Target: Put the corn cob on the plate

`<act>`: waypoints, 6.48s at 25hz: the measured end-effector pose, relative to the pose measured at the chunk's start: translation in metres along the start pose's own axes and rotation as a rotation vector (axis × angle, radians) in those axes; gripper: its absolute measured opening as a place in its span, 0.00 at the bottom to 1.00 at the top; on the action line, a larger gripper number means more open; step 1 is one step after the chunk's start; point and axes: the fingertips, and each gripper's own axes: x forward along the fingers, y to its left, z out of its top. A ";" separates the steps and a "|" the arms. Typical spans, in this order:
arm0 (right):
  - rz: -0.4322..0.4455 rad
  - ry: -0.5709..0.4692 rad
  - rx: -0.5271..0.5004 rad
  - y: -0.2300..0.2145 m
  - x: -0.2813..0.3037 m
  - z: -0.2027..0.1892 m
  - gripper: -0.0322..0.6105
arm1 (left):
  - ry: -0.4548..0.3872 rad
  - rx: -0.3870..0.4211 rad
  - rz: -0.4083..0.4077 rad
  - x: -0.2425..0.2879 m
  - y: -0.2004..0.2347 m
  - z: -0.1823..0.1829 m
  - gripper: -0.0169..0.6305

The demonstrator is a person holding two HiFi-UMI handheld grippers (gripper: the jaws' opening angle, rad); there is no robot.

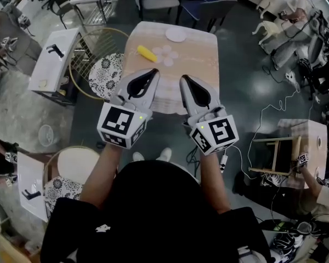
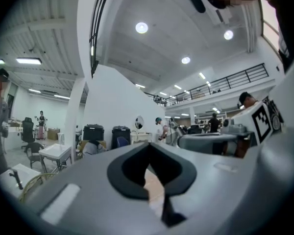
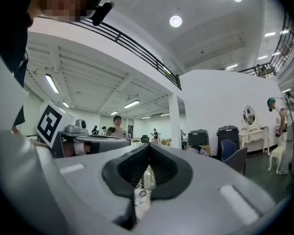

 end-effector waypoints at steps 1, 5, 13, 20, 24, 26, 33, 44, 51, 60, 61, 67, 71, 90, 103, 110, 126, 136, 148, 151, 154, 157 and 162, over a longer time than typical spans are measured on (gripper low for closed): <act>0.001 0.002 0.001 -0.001 -0.001 -0.001 0.05 | 0.005 0.000 0.002 0.000 0.000 -0.002 0.03; 0.007 0.009 0.007 -0.006 0.000 -0.004 0.05 | 0.020 -0.009 0.003 0.006 -0.001 -0.006 0.03; 0.015 0.018 0.026 -0.021 -0.002 -0.010 0.05 | 0.051 0.001 0.026 0.017 -0.004 -0.014 0.03; 0.034 0.012 0.022 -0.032 -0.009 -0.011 0.05 | 0.058 0.005 0.054 0.025 -0.013 -0.016 0.03; 0.051 0.015 0.023 -0.037 -0.010 -0.014 0.05 | 0.058 0.006 0.064 0.030 -0.017 -0.018 0.03; 0.059 0.016 0.024 -0.040 -0.012 -0.015 0.05 | 0.058 0.005 0.072 0.032 -0.019 -0.019 0.03; 0.084 0.020 0.021 -0.056 -0.020 -0.017 0.05 | 0.049 0.005 0.101 0.045 -0.028 -0.018 0.03; 0.113 0.017 0.037 -0.067 -0.026 -0.022 0.05 | 0.061 0.016 0.142 0.050 -0.034 -0.020 0.03; 0.128 0.014 0.045 -0.073 -0.019 -0.023 0.05 | 0.079 0.023 0.156 0.056 -0.030 -0.022 0.03; 0.144 0.025 0.046 -0.081 -0.002 -0.026 0.05 | 0.086 0.014 0.167 0.068 -0.016 -0.026 0.03; 0.147 0.027 0.045 -0.083 0.001 -0.026 0.05 | 0.086 0.011 0.169 0.070 -0.014 -0.026 0.03; 0.155 0.039 0.045 -0.089 0.018 -0.025 0.05 | 0.095 0.007 0.174 0.082 0.001 -0.025 0.03; 0.191 0.044 0.010 -0.086 0.030 -0.026 0.05 | 0.102 0.021 0.197 0.085 0.014 -0.024 0.03; 0.228 0.081 0.021 -0.099 0.114 -0.038 0.05 | 0.132 -0.017 0.196 0.127 0.083 -0.036 0.03; 0.214 0.121 0.052 -0.119 0.166 -0.057 0.05 | 0.169 -0.034 0.176 0.161 0.129 -0.051 0.03; 0.203 0.133 0.051 -0.121 0.196 -0.054 0.05 | 0.179 -0.059 0.169 0.168 0.161 -0.053 0.03; 0.139 0.188 0.061 -0.121 0.247 -0.067 0.05 | 0.200 -0.091 0.085 0.180 0.212 -0.070 0.03; 0.090 0.224 0.050 -0.120 0.251 -0.078 0.05 | 0.217 -0.124 0.006 0.183 0.217 -0.088 0.03; 0.058 0.278 0.076 -0.134 0.247 -0.103 0.05 | 0.232 -0.136 -0.023 0.180 0.224 -0.112 0.03; 0.062 0.297 0.083 -0.137 0.246 -0.111 0.05 | 0.254 -0.136 -0.043 0.183 0.223 -0.120 0.03; 0.061 0.319 0.092 -0.143 0.247 -0.122 0.05 | 0.276 -0.130 -0.073 0.188 0.221 -0.130 0.03; 0.065 0.349 0.101 -0.146 0.250 -0.137 0.05 | 0.289 -0.132 -0.132 0.192 0.218 -0.141 0.03; 0.081 0.394 0.133 -0.158 0.262 -0.167 0.05 | 0.321 -0.105 -0.165 0.209 0.230 -0.162 0.03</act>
